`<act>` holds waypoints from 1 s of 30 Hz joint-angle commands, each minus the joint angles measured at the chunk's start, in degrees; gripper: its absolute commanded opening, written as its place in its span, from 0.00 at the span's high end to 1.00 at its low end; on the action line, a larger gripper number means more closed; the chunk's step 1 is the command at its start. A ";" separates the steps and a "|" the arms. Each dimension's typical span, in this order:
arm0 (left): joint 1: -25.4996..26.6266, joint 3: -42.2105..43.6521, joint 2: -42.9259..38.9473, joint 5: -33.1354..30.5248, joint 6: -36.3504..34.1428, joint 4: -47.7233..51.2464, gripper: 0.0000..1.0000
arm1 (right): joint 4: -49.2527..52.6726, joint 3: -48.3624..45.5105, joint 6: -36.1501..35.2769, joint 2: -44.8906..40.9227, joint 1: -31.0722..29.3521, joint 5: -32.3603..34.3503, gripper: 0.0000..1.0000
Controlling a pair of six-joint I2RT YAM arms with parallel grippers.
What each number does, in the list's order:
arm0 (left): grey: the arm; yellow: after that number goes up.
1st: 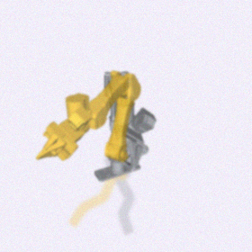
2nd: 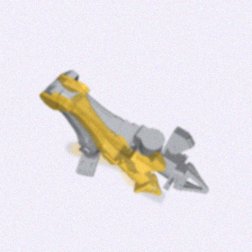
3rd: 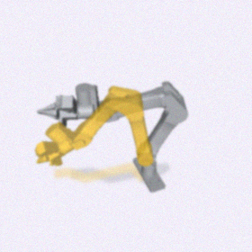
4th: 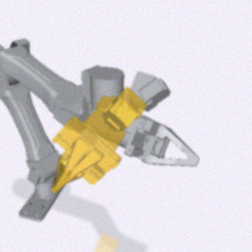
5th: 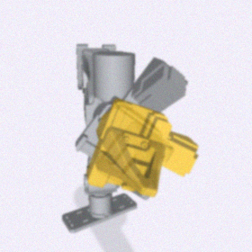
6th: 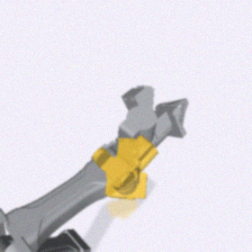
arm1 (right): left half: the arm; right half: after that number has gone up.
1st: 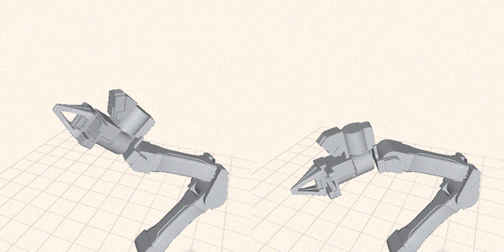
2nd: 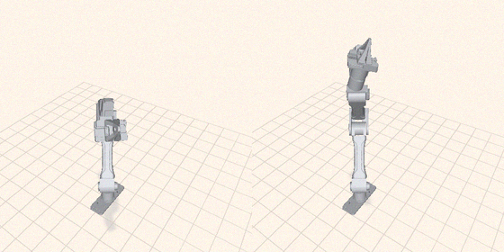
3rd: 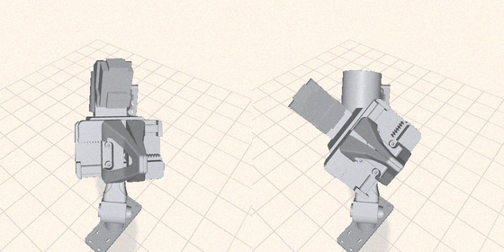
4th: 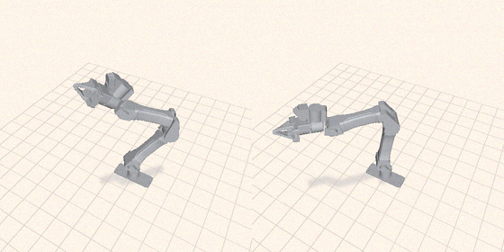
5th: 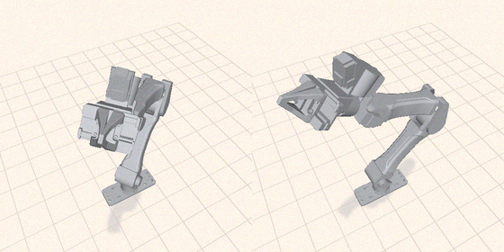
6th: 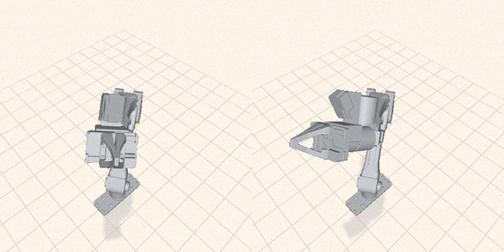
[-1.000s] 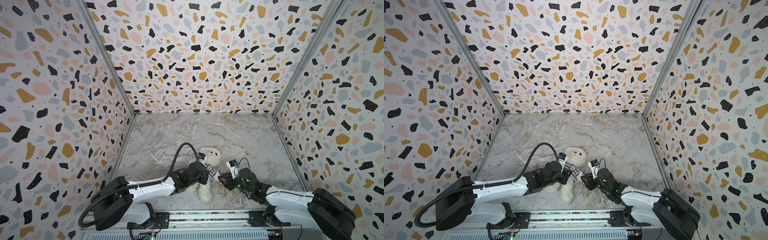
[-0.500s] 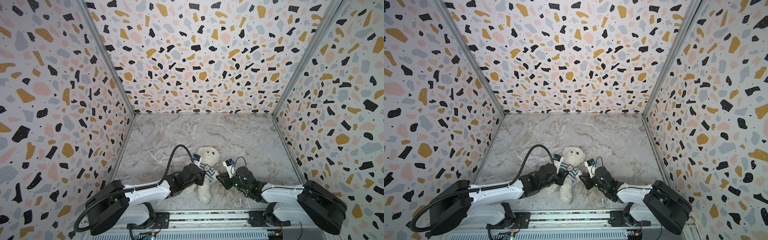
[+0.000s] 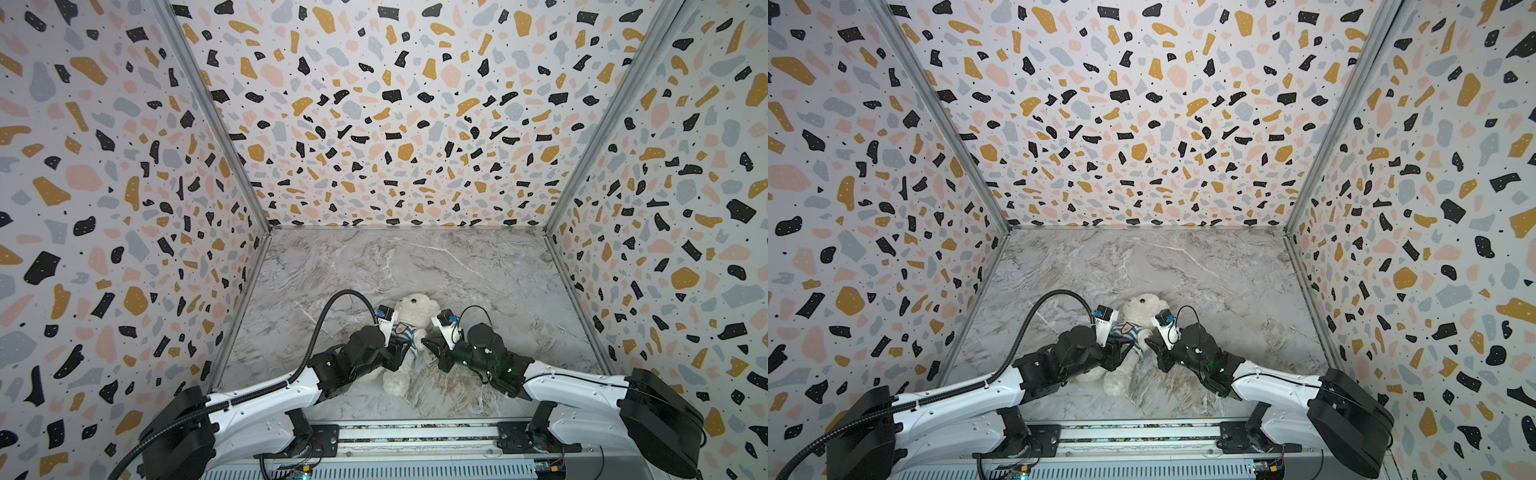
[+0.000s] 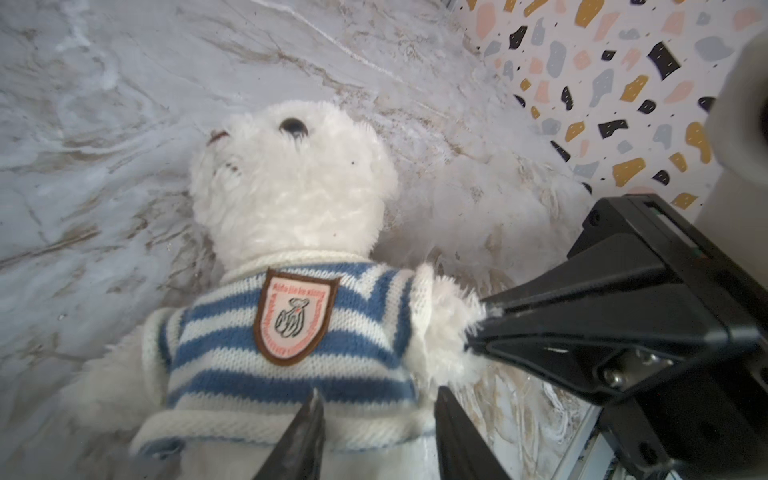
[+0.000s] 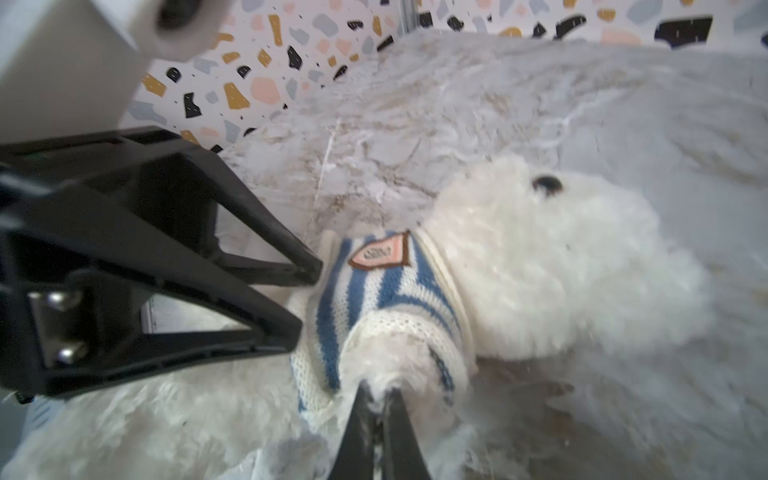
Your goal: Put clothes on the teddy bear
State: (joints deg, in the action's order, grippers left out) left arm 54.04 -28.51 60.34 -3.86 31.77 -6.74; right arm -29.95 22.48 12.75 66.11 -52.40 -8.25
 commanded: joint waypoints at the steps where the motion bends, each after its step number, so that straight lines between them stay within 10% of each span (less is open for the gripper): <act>1: -0.32 -2.79 -0.31 -1.74 -1.84 2.93 0.55 | 2.50 2.69 -9.35 -1.57 -1.82 2.29 1.00; 18: -2.53 2.73 6.35 3.83 -0.78 -7.26 0.52 | 1.09 1.98 -11.74 -3.50 -3.27 -1.54 1.00; 24: -2.69 3.91 8.58 2.80 1.16 -11.39 0.96 | 1.31 1.64 -12.49 -5.01 -3.84 -2.84 1.00; 30: -6.06 9.50 7.43 2.12 7.07 -16.72 1.00 | 4.85 1.05 -11.00 -11.32 -4.02 -6.05 1.00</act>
State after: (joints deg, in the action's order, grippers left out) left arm 50.00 -21.98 67.85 0.08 35.46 -20.95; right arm -23.57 23.11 1.19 59.20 -55.64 -10.17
